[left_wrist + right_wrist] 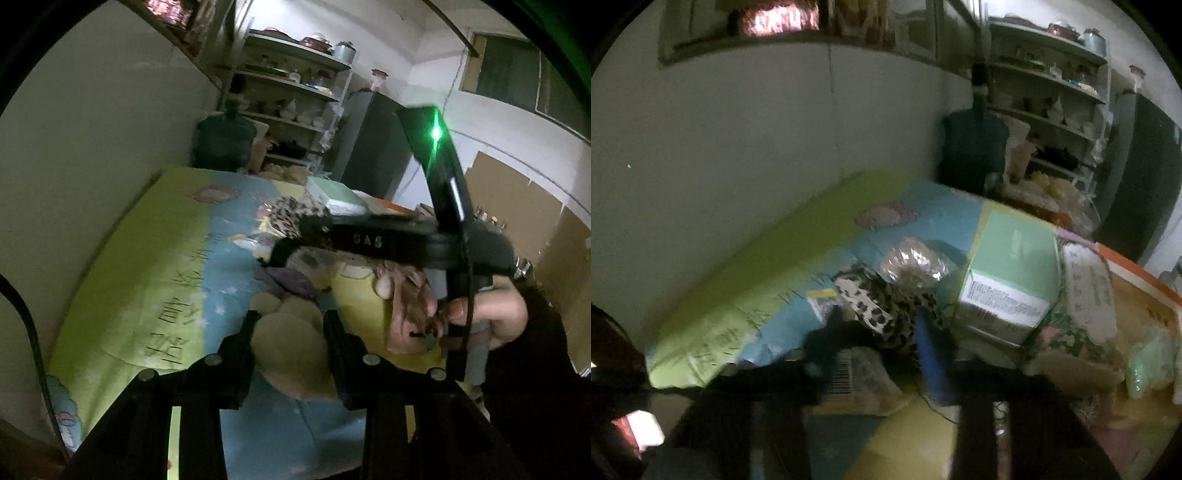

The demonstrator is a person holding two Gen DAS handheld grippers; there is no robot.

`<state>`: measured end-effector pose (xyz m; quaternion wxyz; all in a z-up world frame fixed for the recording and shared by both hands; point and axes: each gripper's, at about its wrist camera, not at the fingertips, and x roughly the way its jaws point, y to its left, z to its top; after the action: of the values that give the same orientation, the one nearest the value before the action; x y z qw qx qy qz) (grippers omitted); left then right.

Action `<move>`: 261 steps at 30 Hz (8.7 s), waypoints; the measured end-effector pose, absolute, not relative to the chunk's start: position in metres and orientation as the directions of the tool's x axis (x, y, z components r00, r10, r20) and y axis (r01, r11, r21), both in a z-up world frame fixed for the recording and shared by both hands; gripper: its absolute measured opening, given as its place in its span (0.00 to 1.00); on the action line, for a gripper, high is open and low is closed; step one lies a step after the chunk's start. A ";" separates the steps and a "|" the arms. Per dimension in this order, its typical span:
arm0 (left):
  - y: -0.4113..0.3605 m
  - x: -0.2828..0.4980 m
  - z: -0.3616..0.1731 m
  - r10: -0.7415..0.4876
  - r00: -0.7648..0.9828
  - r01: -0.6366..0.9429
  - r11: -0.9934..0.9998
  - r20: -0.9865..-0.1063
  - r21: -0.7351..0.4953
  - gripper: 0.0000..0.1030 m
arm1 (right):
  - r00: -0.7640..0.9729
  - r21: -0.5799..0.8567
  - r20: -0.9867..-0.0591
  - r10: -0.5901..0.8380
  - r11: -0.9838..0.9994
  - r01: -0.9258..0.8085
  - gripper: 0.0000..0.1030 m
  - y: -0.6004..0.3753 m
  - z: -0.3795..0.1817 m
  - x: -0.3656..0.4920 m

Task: Organize soft objects
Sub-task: 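Grasp the beige teddy bear with the left tool while the right grasps the leopard-print cloth, then carry the teddy bear and leopard-print cloth over the cardboard tray, then lower the bear and leopard cloth into the tray and open both tools, then lift both open tools up and away from the tray, then move both tools back toward the pile of soft items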

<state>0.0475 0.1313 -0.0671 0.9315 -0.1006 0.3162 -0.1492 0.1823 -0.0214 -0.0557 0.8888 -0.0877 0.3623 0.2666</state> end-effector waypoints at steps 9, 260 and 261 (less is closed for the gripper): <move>0.146 0.046 -0.064 -0.327 0.779 0.190 0.936 -0.535 -0.296 0.35 | 0.626 0.071 -0.650 0.431 0.855 -0.514 0.06 -0.035 -0.047 0.177; -0.017 0.126 0.063 -0.155 0.917 0.123 0.987 -0.368 -0.107 0.64 | 0.858 0.287 -0.411 0.310 0.937 -0.201 0.77 -0.304 0.013 0.123; -0.006 0.123 0.063 -0.144 0.919 0.110 0.988 -0.366 -0.112 0.64 | 0.856 0.287 -0.412 0.313 0.936 -0.204 0.77 -0.301 0.013 0.122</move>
<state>0.1235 -0.0063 0.0628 0.9786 -0.0444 0.1902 -0.0649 0.1221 -0.3007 0.0132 0.9562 0.1172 0.2319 0.1352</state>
